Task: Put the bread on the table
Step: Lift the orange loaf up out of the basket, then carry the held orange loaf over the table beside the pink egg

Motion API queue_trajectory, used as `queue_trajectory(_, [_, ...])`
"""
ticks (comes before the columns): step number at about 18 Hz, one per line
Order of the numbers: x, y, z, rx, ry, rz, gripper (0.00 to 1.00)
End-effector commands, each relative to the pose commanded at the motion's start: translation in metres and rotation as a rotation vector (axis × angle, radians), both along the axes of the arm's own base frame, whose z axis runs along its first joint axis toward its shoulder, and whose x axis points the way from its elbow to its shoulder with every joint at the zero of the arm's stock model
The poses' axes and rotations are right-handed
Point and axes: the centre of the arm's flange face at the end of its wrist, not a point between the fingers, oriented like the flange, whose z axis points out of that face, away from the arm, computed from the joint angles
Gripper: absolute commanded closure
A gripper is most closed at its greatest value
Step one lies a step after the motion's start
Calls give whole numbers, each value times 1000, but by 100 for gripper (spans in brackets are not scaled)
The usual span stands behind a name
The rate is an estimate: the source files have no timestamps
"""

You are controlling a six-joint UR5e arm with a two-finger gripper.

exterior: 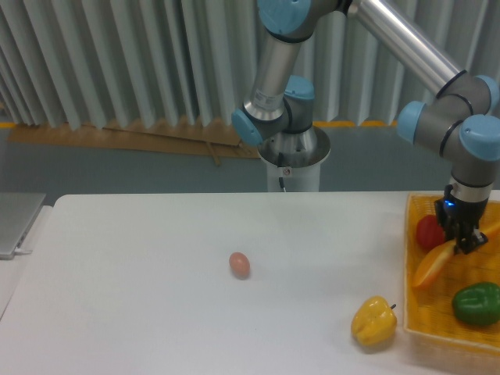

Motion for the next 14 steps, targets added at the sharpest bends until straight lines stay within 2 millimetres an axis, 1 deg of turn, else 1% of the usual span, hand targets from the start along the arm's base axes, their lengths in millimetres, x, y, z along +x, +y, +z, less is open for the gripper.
queue_trajectory(1, [4,-2,5,-1,-11,-3,65])
queue_trajectory(2, [9,-6,17,3,-13,0,65])
queue_trajectory(3, [11,-8,22,1,-18,-5,65])
queue_trajectory(5, [8,-18,31,1,-13,1,65])
queue_trajectory(6, [5,-24,31,3,-18,9,65])
queue_trajectory(8, [4,-28,32,3,-19,12,65])
queue_trajectory(10, [9,-24,33,-1,-28,6,65])
queue_trajectory(12, [15,-23,41,0,-30,12,65])
queue_trajectory(14, [19,-22,45,0,-35,17,65])
